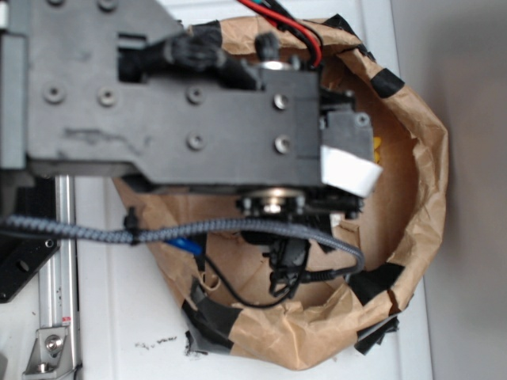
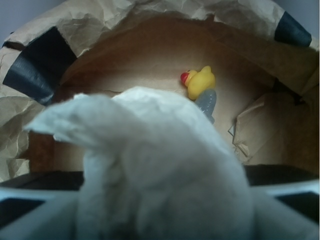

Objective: Grab the white paper.

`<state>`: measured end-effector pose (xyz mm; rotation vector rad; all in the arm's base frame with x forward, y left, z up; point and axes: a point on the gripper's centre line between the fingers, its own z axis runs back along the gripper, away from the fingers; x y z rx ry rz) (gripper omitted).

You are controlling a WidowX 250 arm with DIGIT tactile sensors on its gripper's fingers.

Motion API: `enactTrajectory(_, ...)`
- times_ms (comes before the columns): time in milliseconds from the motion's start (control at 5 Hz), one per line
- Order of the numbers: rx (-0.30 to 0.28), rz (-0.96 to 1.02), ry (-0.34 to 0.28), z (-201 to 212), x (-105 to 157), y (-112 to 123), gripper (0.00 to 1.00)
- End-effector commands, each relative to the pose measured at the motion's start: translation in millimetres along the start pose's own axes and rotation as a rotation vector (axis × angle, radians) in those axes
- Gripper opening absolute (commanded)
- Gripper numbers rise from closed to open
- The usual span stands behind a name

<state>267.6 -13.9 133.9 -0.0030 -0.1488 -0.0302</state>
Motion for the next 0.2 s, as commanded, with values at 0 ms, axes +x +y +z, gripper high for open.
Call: enactTrajectory(0, -0.009, -0.001, -0.016, 12.6, -8.9, 6.5, 0.10)
